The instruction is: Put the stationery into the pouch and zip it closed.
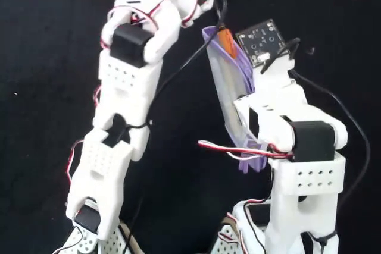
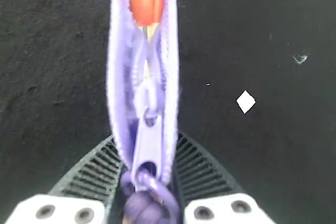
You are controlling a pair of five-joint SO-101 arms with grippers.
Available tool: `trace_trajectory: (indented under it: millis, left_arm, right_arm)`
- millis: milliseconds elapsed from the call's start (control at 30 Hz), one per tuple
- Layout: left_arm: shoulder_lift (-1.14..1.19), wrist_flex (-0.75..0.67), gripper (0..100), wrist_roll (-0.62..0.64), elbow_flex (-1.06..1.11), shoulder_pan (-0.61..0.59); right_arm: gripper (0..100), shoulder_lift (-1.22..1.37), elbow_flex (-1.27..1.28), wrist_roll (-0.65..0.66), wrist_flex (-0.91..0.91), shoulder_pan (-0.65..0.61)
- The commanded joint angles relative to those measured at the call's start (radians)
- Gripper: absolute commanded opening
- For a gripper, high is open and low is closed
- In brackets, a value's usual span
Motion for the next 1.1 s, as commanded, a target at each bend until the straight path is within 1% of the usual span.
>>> trace_trajectory:
  millis: [0, 67, 167, 300, 367, 733, 800, 967, 1067]
  left_arm:
    - [0.014, -0.011, 3, -0.048, -0.038, 0.012]
    - [-0.006, 0.008, 3, -0.048, -0.038, 0.013]
    - [-0.055, 0.086, 3, -0.054, -0.038, 0.045]
    - [-0.081, 0.212, 3, -0.16, -0.036, 0.133]
    - [-0.081, 0.261, 3, -0.186, -0.036, 0.162]
    - [-0.081, 0.37, 3, -0.184, -0.035, 0.174]
    - [-0.081, 0.371, 6, -0.184, -0.033, 0.165]
    - [-0.087, 0.362, 22, -0.19, -0.035, 0.166]
    - [-0.092, 0.342, 23, -0.19, -0.036, 0.166]
  right_arm:
    - [1.1, -0.038, -0.008, 0.011, -0.015, -0.003]
    - [1.1, -0.038, -0.007, 0.011, -0.015, -0.003]
    - [1.1, -0.036, -0.007, 0.011, -0.015, -0.003]
    - [1.1, -0.036, 0.005, 0.011, -0.02, -0.003]
    - [1.1, -0.038, 0.025, 0.011, -0.037, -0.003]
    - [1.1, -0.042, 0.056, 0.011, -0.057, -0.002]
    - [1.1, -0.042, 0.054, 0.011, -0.057, -0.002]
    - [1.1, -0.044, 0.053, 0.011, -0.054, -0.002]
    - [1.1, -0.044, 0.053, 0.011, -0.052, -0.002]
